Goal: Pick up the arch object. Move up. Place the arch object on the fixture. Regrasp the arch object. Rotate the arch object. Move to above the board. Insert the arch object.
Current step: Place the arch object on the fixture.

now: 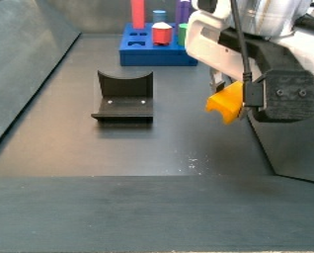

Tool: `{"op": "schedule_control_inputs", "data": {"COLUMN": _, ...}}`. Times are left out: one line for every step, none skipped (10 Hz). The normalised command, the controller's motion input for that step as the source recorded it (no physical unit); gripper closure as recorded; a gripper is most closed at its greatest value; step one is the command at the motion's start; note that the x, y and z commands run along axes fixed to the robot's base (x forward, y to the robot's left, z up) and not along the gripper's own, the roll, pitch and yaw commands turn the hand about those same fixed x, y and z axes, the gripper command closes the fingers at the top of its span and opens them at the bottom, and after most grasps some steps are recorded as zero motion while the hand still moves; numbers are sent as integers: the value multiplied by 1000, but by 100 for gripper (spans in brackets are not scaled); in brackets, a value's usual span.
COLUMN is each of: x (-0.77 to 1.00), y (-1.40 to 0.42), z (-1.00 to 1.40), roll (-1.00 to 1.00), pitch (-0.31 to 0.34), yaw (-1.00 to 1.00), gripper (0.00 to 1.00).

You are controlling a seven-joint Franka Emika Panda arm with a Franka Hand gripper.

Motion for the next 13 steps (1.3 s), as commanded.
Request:
{"op": "schedule_control_inputs", "data": {"x": -26, "y": 6, "z": 1000, "roll": 79, "pitch": 132, "yaw": -23, "gripper": 100}}
{"op": "schedule_control_inputs", "data": {"x": -28, "y": 3, "z": 1000, "roll": 92, "pitch": 141, "yaw": -13, "gripper": 100}}
{"op": "schedule_control_inputs", "data": {"x": -28, "y": 1, "z": 1000, "roll": 103, "pitch": 142, "yaw": 1, "gripper": 100}}
{"op": "schedule_control_inputs", "data": {"x": -29, "y": -2, "z": 1000, "roll": 111, "pitch": 142, "yaw": 12, "gripper": 100}}
{"op": "schedule_control_inputs", "data": {"x": -31, "y": -2, "z": 1000, "roll": 115, "pitch": 143, "yaw": 16, "gripper": 100}}
{"op": "schedule_control_inputs", "data": {"x": -32, "y": -6, "z": 1000, "roll": 126, "pitch": 148, "yaw": 21, "gripper": 100}}
{"op": "schedule_control_inputs", "data": {"x": -32, "y": -7, "z": 1000, "roll": 133, "pitch": 148, "yaw": 23, "gripper": 100}}
{"op": "schedule_control_inputs", "data": {"x": -34, "y": -10, "z": 1000, "roll": 138, "pitch": 150, "yaw": 29, "gripper": 100}}
{"op": "schedule_control_inputs", "data": {"x": -34, "y": -8, "z": 1000, "roll": 128, "pitch": 140, "yaw": 25, "gripper": 100}}
{"op": "schedule_control_inputs", "data": {"x": -39, "y": -5, "z": 1000, "roll": 113, "pitch": 133, "yaw": 19, "gripper": 100}}
{"op": "schedule_control_inputs", "data": {"x": -38, "y": -2, "z": 1000, "roll": 102, "pitch": 122, "yaw": 16, "gripper": 100}}
{"op": "schedule_control_inputs", "data": {"x": -36, "y": 2, "z": 956, "roll": 97, "pitch": 116, "yaw": 14, "gripper": 100}}
{"op": "schedule_control_inputs", "data": {"x": -32, "y": 0, "z": 873, "roll": 92, "pitch": 114, "yaw": 16, "gripper": 100}}
